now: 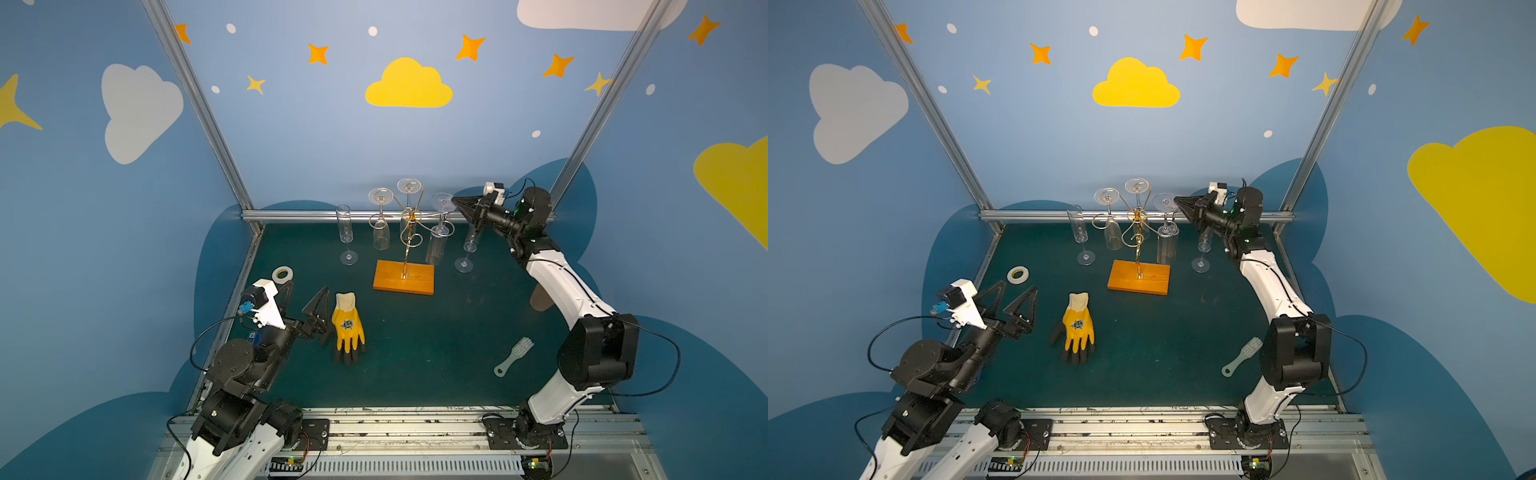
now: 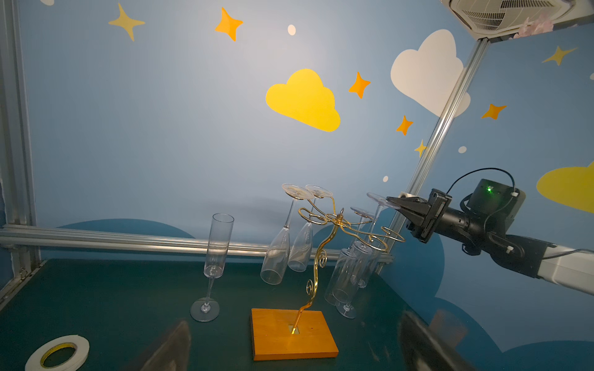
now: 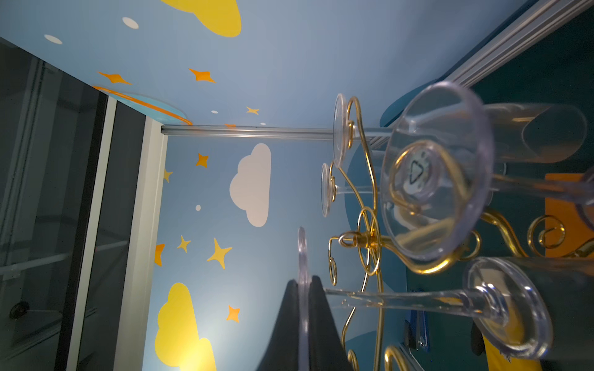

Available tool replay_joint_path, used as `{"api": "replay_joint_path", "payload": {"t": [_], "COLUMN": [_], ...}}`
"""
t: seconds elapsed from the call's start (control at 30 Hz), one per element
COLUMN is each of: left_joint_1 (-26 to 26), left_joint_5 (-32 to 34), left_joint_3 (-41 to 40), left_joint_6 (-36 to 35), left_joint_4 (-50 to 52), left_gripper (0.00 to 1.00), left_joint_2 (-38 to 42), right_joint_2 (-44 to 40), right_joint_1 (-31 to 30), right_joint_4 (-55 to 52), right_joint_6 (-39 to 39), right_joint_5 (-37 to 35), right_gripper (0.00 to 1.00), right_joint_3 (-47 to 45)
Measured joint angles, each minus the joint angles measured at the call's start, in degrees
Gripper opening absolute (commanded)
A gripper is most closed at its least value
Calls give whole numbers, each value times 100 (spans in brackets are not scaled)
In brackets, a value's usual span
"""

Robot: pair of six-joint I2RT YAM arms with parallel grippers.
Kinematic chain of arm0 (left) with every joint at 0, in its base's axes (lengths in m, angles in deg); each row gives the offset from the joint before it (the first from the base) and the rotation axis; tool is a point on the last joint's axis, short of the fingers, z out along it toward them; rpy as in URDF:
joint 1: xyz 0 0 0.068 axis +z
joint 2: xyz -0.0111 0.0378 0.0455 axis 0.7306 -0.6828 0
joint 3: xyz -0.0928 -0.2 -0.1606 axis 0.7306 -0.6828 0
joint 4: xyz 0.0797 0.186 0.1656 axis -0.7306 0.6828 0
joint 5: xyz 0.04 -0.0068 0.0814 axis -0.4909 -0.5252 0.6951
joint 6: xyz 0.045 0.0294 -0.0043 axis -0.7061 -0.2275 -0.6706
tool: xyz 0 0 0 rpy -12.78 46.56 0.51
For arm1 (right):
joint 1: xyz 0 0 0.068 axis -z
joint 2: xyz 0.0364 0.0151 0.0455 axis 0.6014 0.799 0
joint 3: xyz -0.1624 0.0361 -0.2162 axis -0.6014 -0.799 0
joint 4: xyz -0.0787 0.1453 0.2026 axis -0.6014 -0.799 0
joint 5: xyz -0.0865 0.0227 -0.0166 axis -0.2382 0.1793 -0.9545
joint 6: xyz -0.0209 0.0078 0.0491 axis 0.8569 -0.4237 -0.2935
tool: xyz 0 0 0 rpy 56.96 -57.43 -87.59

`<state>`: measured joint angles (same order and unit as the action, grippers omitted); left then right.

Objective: Take the wine glass off the wine glass rack
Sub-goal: Pick up the wine glass from the wine glass rack.

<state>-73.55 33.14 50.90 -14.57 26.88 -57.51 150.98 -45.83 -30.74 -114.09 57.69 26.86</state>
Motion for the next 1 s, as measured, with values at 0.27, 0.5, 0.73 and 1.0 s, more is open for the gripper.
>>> {"api": "replay_joint_path", "payload": {"t": [0.27, 0.5, 0.73, 1.0], "left_joint_1": [0, 0, 0, 0], "left_joint_5": [31, 0, -332, -1154], "left_joint_3": [0, 0, 304, 1338], "left_joint_6": [-59, -39, 109, 715], "left_joint_4": [7, 2, 52, 70], "left_gripper": [99, 99, 99, 99], "left_joint_2": [22, 7, -393, -1478], "right_joint_2": [-422, -1375, -2149, -2973], "right_joint_1": [542, 1047, 1421, 1600], "right_joint_4": [28, -103, -595, -1768], "right_joint_6": [-118, -48, 444, 2245], "right_joint_5": [-37, 28, 157, 37], "right_gripper": [0, 0, 0, 0], "right_joint_3": [-780, -1364, -1526, -1261]}}
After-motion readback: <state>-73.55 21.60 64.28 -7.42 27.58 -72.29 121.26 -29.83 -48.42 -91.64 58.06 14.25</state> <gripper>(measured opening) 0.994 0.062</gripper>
